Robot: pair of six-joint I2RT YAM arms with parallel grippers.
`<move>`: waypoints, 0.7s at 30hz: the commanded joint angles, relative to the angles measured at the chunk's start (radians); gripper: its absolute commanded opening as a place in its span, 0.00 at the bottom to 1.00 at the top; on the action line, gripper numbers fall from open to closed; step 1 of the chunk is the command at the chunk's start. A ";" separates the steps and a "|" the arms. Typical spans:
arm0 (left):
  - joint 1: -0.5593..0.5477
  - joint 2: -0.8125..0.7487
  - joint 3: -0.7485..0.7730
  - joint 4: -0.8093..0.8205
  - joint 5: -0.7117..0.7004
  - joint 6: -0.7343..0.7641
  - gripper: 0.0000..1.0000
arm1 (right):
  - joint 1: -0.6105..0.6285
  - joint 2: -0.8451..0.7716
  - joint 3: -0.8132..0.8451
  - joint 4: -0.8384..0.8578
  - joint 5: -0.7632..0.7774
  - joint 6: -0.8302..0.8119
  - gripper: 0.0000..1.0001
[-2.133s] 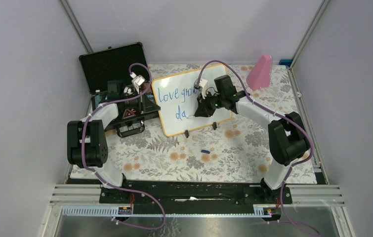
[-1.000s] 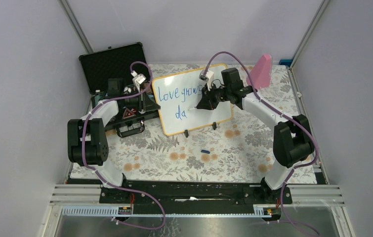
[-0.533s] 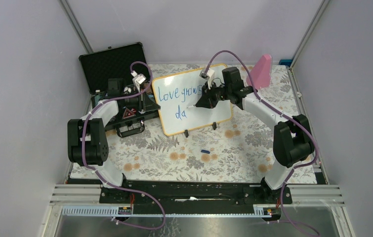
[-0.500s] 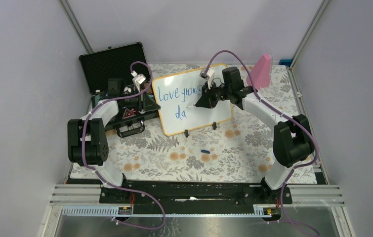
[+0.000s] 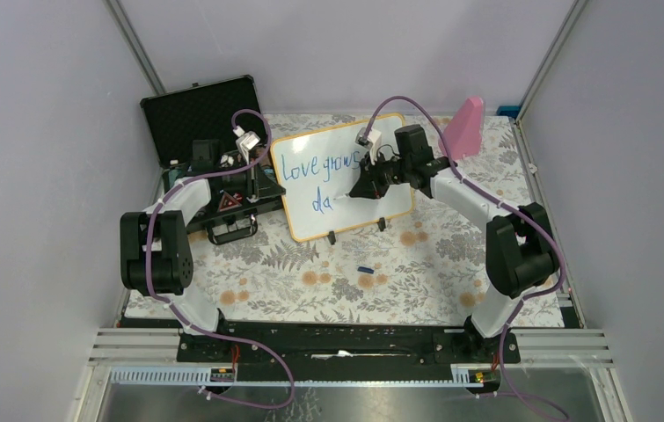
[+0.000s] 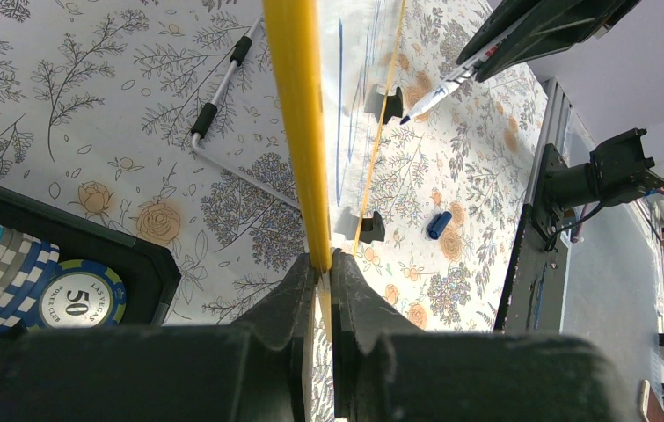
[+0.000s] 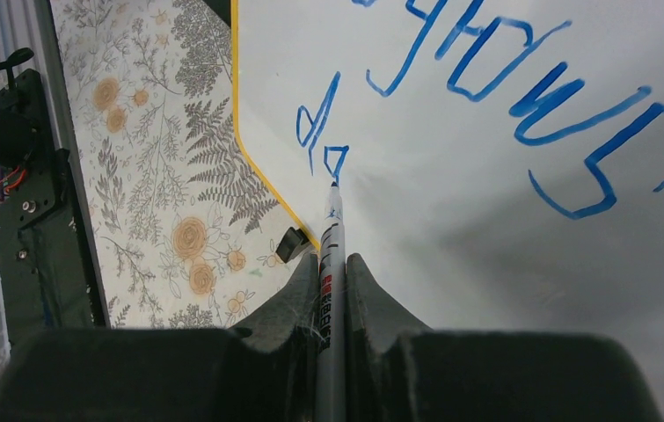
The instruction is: Write a sentence on the whiteboard
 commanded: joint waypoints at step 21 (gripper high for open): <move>-0.006 -0.006 0.041 0.025 -0.014 0.046 0.00 | 0.031 0.035 0.044 0.016 0.050 -0.012 0.00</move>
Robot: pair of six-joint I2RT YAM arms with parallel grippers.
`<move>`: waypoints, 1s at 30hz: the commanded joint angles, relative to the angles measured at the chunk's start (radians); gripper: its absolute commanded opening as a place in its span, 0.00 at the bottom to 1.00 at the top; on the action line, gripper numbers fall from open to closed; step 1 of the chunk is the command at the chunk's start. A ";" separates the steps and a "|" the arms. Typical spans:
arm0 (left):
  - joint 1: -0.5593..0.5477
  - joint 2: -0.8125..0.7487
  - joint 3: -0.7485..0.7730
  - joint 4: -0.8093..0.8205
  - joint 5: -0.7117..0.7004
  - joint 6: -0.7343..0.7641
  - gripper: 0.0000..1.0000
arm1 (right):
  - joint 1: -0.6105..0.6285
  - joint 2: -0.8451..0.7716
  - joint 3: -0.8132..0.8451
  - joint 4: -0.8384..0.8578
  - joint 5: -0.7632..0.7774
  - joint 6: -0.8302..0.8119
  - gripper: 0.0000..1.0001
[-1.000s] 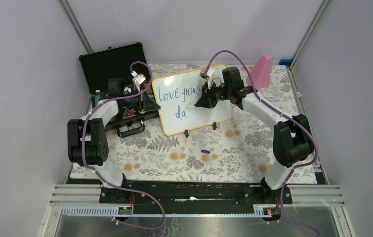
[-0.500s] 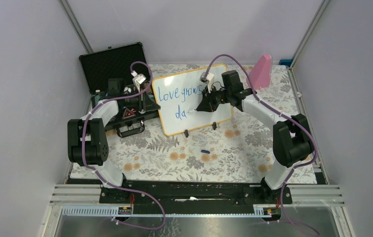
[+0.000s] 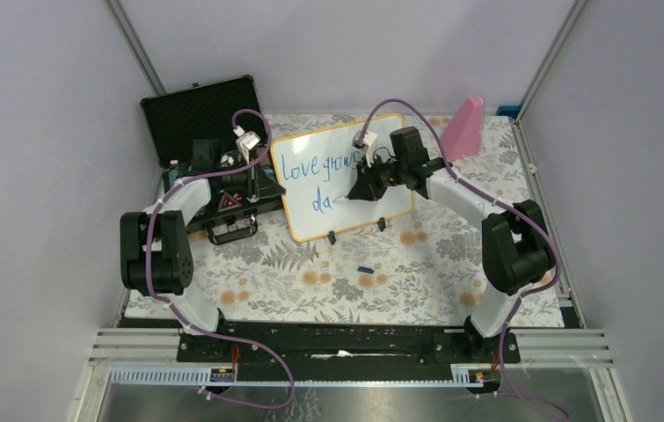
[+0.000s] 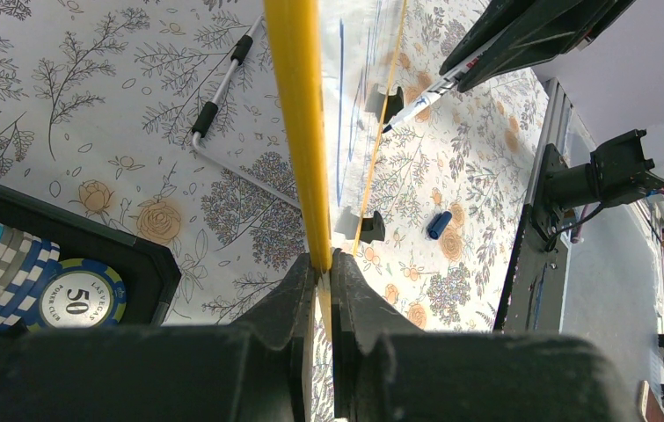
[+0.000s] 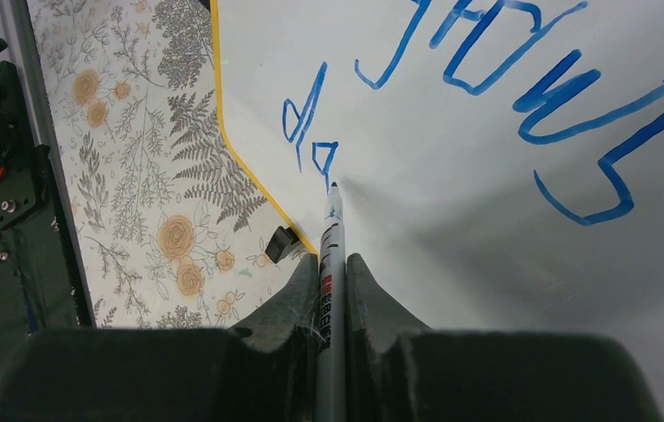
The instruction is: Write a sentence on the whiteboard
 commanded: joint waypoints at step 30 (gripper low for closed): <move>-0.005 -0.006 0.042 0.022 -0.013 0.051 0.00 | -0.021 -0.009 0.053 0.015 0.060 -0.011 0.00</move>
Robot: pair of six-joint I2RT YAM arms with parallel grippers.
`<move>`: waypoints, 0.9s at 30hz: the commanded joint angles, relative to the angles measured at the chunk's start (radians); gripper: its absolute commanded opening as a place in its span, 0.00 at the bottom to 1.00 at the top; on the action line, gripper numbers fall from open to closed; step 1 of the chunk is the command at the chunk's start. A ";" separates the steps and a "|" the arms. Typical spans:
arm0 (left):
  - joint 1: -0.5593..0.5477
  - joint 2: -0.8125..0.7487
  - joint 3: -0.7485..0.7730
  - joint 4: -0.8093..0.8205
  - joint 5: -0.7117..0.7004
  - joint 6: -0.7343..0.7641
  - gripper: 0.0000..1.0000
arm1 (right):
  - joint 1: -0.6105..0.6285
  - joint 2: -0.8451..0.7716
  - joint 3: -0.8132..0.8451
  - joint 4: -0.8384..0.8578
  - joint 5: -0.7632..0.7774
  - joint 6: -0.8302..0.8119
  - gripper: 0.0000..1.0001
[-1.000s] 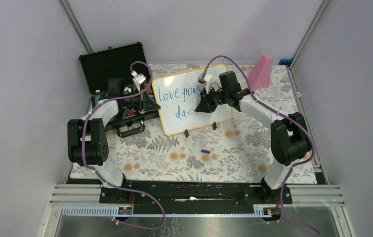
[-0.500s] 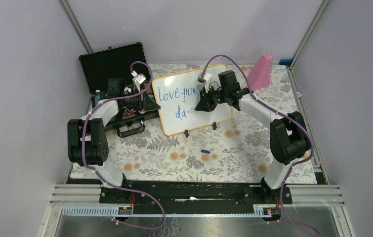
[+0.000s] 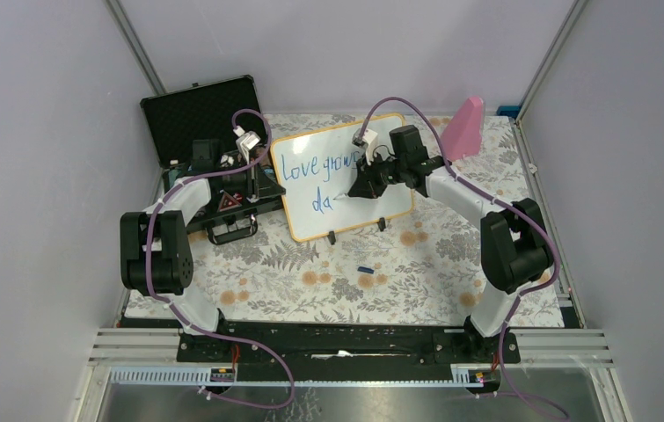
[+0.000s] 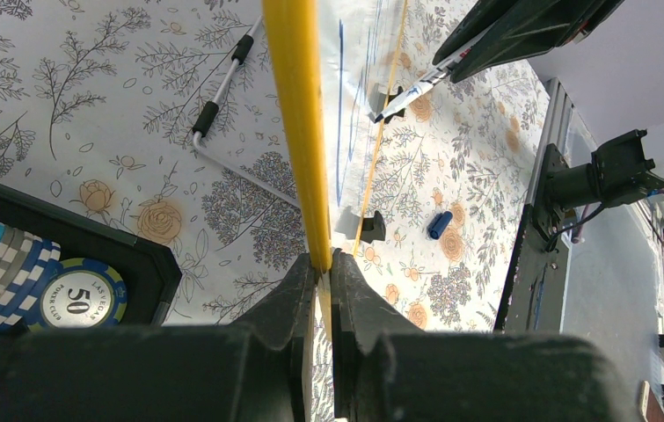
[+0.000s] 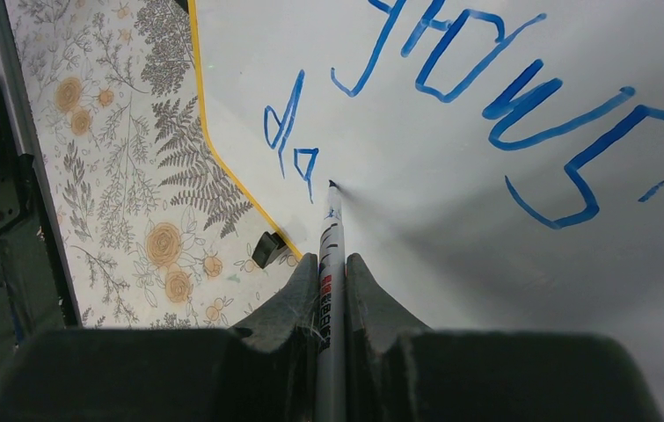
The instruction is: Write a sentence on the whiteboard
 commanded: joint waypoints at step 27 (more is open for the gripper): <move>-0.004 -0.008 0.040 0.025 -0.016 0.048 0.00 | -0.006 -0.015 0.002 0.001 -0.011 -0.028 0.00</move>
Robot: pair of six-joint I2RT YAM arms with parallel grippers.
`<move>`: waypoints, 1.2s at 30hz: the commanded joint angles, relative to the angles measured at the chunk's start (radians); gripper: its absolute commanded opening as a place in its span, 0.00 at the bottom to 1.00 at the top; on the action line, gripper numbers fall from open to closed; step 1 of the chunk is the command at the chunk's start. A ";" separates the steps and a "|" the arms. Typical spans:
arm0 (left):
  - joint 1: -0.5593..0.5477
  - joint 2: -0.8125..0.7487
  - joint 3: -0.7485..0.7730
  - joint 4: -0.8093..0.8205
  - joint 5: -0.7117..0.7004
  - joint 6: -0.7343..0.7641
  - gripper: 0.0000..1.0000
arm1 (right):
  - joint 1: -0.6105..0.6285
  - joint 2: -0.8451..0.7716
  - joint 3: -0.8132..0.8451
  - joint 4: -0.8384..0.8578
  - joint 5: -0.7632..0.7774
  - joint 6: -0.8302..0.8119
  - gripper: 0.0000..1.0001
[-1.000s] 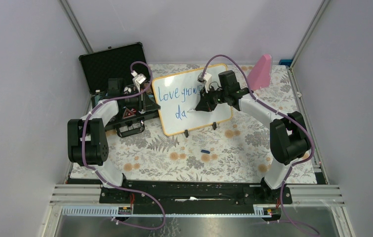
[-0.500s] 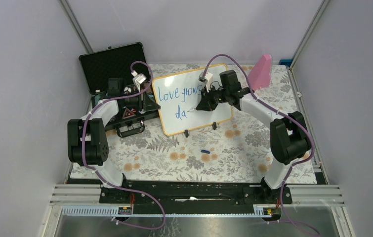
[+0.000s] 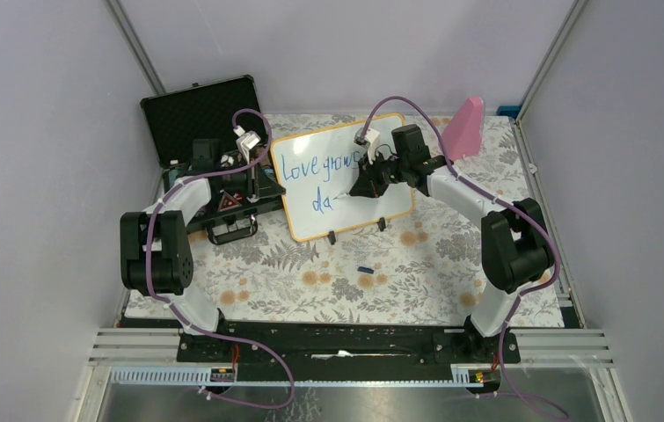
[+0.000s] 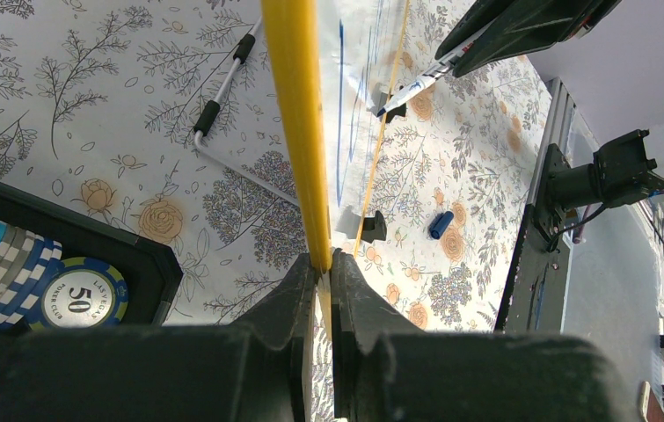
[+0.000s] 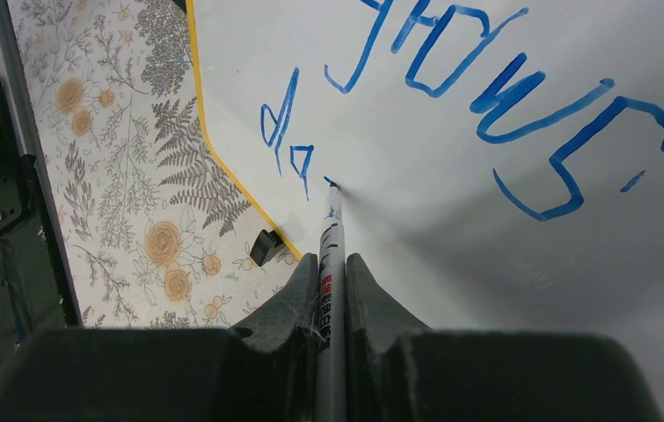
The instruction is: Write a sentence on the whiteboard
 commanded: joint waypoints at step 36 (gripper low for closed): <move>-0.004 -0.012 0.032 0.033 -0.007 0.046 0.00 | 0.016 -0.077 0.014 -0.060 -0.011 -0.060 0.00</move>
